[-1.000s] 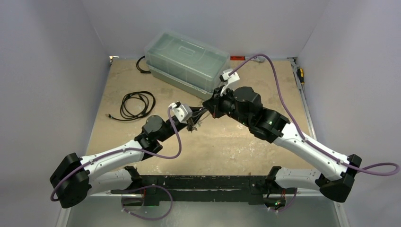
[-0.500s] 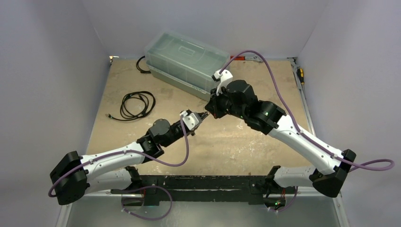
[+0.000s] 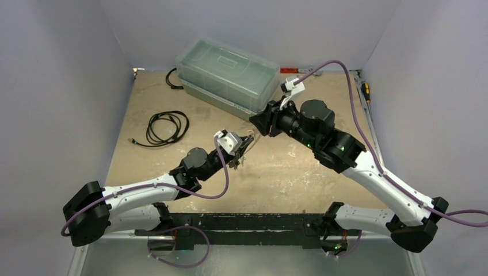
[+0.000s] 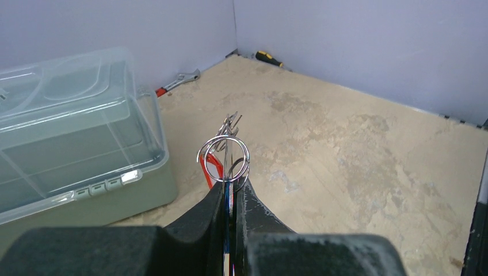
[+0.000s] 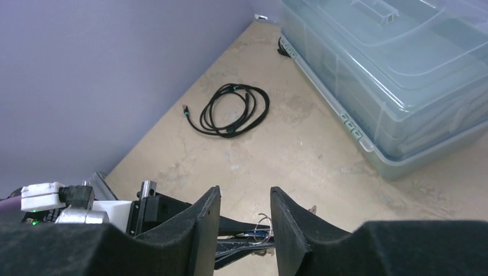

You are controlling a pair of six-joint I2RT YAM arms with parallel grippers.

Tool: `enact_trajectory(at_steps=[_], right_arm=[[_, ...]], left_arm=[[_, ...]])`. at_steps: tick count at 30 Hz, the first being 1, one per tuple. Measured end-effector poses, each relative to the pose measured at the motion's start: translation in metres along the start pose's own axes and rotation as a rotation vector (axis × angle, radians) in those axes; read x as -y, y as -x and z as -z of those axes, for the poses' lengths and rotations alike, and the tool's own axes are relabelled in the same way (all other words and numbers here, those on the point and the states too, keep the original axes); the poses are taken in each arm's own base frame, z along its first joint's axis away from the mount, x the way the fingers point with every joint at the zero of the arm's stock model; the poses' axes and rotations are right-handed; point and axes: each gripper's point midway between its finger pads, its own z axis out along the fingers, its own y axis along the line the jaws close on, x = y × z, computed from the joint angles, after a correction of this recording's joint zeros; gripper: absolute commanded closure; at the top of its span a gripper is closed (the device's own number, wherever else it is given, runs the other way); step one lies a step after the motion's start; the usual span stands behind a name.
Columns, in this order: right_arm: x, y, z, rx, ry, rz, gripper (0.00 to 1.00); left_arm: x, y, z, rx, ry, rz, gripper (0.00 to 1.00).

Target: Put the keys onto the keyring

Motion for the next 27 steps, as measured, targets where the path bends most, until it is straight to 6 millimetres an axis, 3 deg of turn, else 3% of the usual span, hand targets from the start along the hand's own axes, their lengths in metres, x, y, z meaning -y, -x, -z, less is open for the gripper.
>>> enact_trajectory(at_steps=[13, 27], right_arm=[[0.002, -0.014, -0.008, -0.011, -0.014, -0.097, 0.57], [-0.005, -0.034, -0.015, -0.093, 0.005, -0.189, 0.6]], left_arm=[[-0.01, 0.027, -0.002, 0.112, 0.073, 0.123, 1.0], [-0.014, 0.025, -0.003, 0.125, 0.1, 0.136, 1.0]])
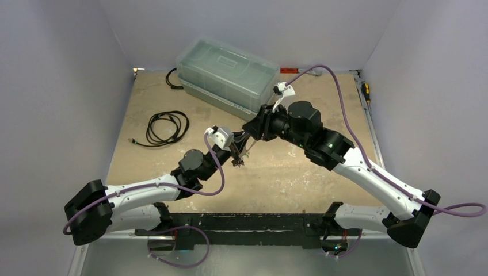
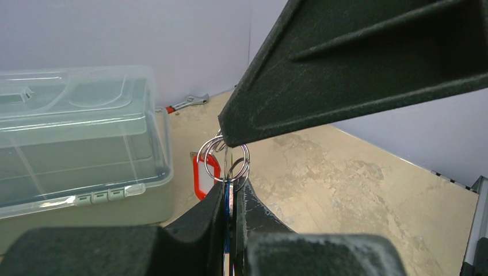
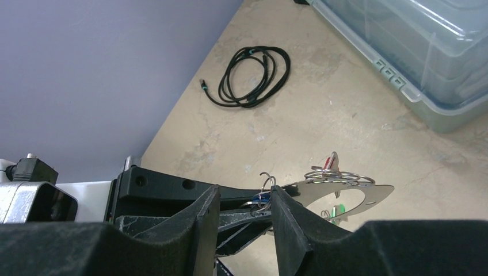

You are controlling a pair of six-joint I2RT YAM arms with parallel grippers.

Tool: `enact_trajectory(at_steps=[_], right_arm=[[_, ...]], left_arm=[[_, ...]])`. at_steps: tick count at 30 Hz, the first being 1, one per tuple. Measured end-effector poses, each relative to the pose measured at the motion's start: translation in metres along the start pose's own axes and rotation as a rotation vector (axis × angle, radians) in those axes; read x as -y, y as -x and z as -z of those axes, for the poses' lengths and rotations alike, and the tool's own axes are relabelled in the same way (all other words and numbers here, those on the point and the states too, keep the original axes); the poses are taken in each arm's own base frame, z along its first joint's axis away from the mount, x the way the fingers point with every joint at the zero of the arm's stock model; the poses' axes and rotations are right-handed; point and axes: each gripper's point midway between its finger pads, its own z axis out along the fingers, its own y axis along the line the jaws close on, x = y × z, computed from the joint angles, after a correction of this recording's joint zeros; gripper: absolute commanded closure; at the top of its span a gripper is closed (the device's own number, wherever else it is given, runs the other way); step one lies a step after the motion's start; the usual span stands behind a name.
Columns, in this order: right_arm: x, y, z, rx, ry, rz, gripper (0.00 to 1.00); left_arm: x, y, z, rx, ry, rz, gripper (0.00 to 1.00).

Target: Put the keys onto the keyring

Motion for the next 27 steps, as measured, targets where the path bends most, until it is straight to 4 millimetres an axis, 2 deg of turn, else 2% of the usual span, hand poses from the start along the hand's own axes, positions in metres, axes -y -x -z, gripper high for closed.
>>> enact_trajectory(at_steps=[18, 27], right_arm=[[0.003, -0.005, -0.002, -0.018, -0.017, -0.024, 0.62], [0.007, -0.014, -0.004, -0.038, -0.026, -0.03, 0.75]], left_arm=[[0.0, 0.001, -0.001, 0.007, -0.002, 0.001, 1.0], [0.001, 0.002, -0.001, 0.009, -0.002, 0.002, 1.0]])
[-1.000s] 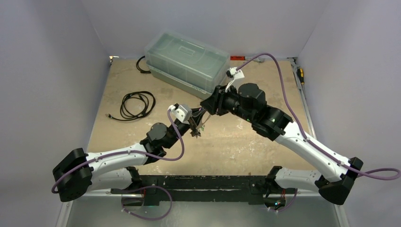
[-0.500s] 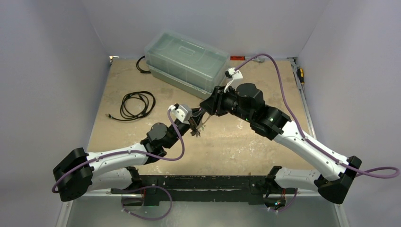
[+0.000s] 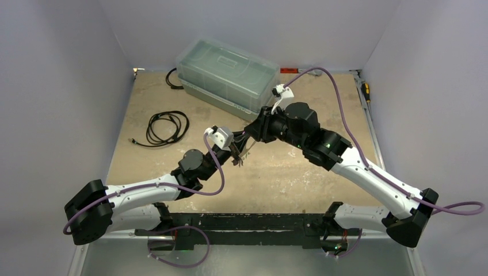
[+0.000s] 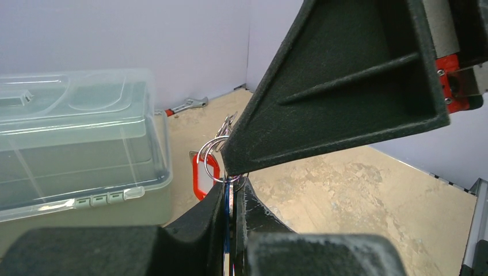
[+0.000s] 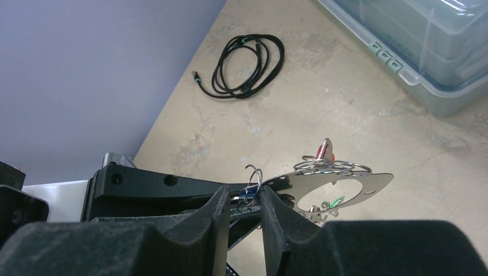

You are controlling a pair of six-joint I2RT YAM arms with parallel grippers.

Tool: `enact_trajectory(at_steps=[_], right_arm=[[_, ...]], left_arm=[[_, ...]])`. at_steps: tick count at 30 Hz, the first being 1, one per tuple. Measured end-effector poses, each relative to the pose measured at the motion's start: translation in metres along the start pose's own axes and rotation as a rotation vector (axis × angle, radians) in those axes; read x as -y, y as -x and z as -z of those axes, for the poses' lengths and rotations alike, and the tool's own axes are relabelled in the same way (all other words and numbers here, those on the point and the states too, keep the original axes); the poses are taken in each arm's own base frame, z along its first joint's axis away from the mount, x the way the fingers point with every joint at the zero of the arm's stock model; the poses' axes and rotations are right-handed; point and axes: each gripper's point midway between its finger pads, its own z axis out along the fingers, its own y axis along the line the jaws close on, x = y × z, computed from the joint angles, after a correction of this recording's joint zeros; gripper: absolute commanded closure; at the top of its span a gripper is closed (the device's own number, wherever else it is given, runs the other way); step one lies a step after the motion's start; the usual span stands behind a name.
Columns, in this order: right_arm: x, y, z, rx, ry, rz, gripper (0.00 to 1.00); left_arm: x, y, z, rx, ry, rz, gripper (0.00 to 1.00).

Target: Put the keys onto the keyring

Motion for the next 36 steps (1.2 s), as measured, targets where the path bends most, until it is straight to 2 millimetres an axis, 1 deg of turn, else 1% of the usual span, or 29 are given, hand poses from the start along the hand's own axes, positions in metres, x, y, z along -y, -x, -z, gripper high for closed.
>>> enact_trajectory(at_steps=[7, 10, 13, 22, 23, 26, 27, 36], right_arm=[[0.004, -0.001, -0.003, 0.001, -0.02, 0.001, 0.88], [0.006, 0.001, -0.004, 0.008, -0.03, 0.004, 0.88], [0.007, 0.0, -0.004, 0.009, -0.036, 0.005, 0.83], [0.011, -0.003, -0.011, -0.002, -0.053, 0.014, 0.84], [0.012, -0.003, -0.011, -0.002, -0.055, 0.017, 0.85], [0.012, -0.002, -0.011, 0.001, -0.057, 0.02, 0.97], [0.012, -0.001, -0.011, 0.002, -0.058, 0.024, 0.99], [0.014, -0.001, -0.008, -0.027, -0.08, 0.058, 1.0]], left_arm=[[0.0, 0.0, 0.0, 0.0, -0.002, -0.001, 1.0], [0.0, 0.0, 0.0, -0.001, -0.002, -0.001, 1.0], [0.0, -0.001, 0.0, -0.005, -0.002, -0.002, 1.0], [-0.004, -0.008, 0.001, -0.031, 0.008, -0.009, 1.0], [-0.004, -0.008, 0.001, -0.031, 0.008, -0.009, 1.0], [-0.003, -0.007, 0.001, -0.029, 0.008, -0.009, 1.0], [-0.004, -0.007, 0.001, -0.029, 0.009, -0.01, 1.0], [0.0, -0.01, 0.002, -0.04, -0.02, -0.024, 1.0]])
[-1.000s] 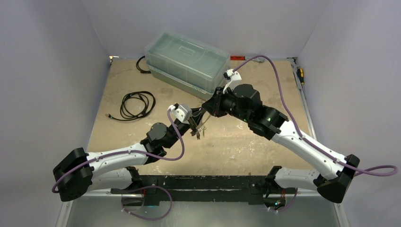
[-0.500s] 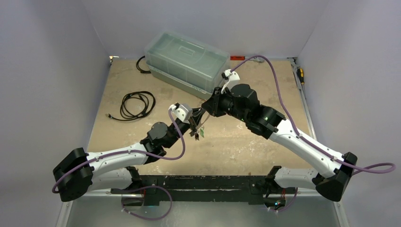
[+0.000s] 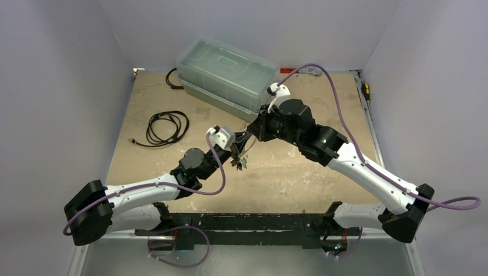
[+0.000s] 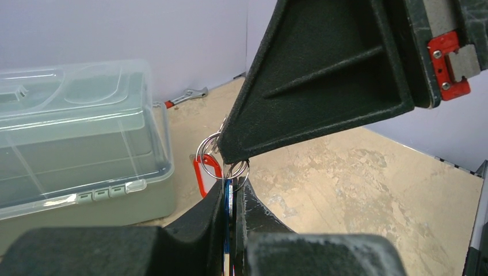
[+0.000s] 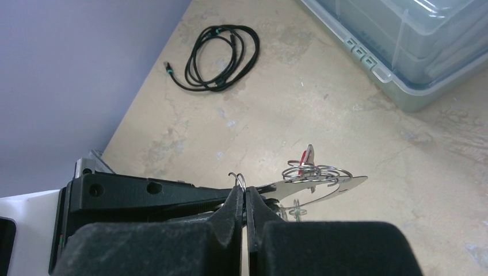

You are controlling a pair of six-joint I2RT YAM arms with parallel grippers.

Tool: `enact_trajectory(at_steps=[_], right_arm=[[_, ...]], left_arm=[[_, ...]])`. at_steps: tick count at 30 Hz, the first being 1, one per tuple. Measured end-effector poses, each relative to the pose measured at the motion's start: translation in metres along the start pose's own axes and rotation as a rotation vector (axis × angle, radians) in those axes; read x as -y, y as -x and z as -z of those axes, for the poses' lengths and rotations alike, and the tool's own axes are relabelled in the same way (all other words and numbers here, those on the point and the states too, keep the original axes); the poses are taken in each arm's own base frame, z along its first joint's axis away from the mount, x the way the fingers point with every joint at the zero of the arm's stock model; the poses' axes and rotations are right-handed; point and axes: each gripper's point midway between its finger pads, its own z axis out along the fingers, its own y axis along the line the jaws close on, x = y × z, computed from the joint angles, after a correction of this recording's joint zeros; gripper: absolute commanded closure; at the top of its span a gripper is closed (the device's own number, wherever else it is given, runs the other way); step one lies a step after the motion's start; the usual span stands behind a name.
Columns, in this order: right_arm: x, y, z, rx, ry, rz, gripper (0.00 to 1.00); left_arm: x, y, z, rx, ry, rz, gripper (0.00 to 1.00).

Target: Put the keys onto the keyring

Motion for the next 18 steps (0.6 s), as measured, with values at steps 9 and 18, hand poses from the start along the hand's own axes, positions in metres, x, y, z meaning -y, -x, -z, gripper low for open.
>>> enact_trajectory(at_steps=[9, 18], right_arm=[[-0.0006, -0.0027, 0.0043, -0.076, -0.011, 0.068, 1.0], [0.0008, -0.0077, 0.0074, -0.108, -0.003, 0.078, 0.94]], left_arm=[[0.0044, -0.0006, 0.0039, -0.017, -0.047, -0.053, 1.0], [0.0091, -0.0042, 0.0057, -0.033, -0.085, -0.087, 1.0]])
